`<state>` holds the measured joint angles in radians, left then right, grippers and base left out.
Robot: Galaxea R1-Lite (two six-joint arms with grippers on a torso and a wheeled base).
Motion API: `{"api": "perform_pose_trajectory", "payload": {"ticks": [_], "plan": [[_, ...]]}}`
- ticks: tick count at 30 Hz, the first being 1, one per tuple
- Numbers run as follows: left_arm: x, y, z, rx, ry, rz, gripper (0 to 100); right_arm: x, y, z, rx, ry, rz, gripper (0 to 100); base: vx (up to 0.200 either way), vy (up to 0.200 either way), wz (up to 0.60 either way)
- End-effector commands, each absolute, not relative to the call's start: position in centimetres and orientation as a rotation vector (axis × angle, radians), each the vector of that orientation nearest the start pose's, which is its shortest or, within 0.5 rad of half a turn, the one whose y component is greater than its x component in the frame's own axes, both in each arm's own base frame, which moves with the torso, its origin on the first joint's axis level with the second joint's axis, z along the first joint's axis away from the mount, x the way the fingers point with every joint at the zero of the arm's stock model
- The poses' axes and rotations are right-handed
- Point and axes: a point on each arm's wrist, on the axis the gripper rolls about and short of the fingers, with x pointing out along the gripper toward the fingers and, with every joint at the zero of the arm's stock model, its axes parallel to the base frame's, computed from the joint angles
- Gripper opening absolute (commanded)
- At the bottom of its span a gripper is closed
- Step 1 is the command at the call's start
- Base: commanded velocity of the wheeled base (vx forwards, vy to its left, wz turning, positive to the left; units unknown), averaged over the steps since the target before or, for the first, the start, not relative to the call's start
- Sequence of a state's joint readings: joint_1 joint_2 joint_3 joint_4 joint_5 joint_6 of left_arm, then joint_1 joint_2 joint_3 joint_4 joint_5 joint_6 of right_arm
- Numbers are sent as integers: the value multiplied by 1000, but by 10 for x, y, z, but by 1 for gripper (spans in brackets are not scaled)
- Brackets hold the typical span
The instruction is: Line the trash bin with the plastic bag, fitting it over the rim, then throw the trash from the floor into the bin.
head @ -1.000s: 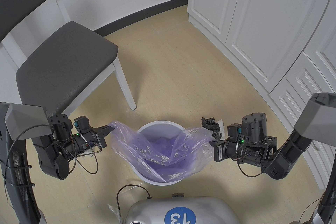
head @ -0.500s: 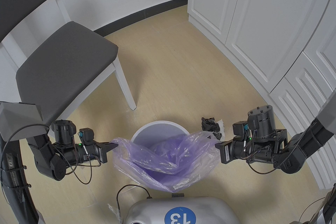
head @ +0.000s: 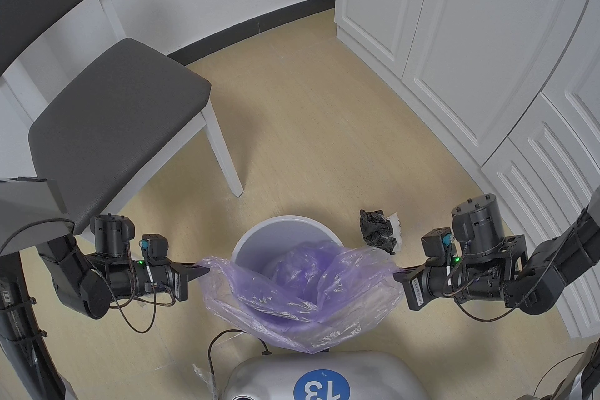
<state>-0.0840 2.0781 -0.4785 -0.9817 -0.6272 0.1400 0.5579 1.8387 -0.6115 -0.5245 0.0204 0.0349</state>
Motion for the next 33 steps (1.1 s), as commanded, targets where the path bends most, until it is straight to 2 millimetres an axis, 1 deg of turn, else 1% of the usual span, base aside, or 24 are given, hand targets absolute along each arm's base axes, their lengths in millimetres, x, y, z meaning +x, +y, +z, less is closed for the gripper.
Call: {"api": "perform_pose_trajectory", "payload": {"ticks": [1, 5, 10, 14, 18, 19, 21, 23, 26, 27, 28, 29, 31, 32, 33], "plan": [[288, -38, 45, -6, 514, -736, 0, 237, 148, 94, -172, 677, 554, 0, 0, 0, 0], [284, -38, 42, 39, 516, -753, 0, 235, 147, 91, -193, 685, 559, 0, 0, 0, 0], [283, -40, 36, 53, 534, -765, 0, 228, 143, 85, -261, 698, 581, 0, 0, 0, 0], [281, -40, 35, 63, 559, -772, 0, 226, 142, 84, -279, 699, 588, 0, 0, 0, 0], [281, -39, 31, 72, 593, -780, 0, 226, 141, 79, -296, 720, 594, 0, 0, 0, 0], [284, -39, 26, 68, 613, -781, 0, 226, 141, 74, -310, 747, 599, 0, 0, 0, 0], [285, -39, 22, 64, 623, -780, 0, 228, 142, 67, -325, 783, 598, 0, 0, 0, 0], [287, -38, 20, 66, 624, -779, 0, 231, 143, 63, -332, 797, 597, 0, 0, 0, 0], [296, -38, 12, 63, 627, -768, 0, 247, 151, 56, -299, 803, 576, 0, 0, 0, 0], [296, -38, 12, 63, 627, -768, 0, 247, 151, 56, -299, 803, 576, 0, 0, 0, 0], [301, -36, 10, 62, 621, -760, 0, 253, 154, 55, -266, 802, 559, 0, 0, 0, 0], [306, -33, 5, 57, 615, -746, 0, 263, 160, 53, -197, 796, 523, 0, 0, 0, 0], [313, -32, -1, 57, 600, -738, 0, 271, 167, 48, -129, 785, 497, 0, 0, 0, 0], [313, -32, -1, 57, 600, -738, 0, 271, 167, 48, -129, 785, 497, 0, 0, 0, 0], [322, -31, -6, 59, 561, -721, 0, 278, 171, 45, -84, 753, 480, 0, 0, 0, 0]]}}
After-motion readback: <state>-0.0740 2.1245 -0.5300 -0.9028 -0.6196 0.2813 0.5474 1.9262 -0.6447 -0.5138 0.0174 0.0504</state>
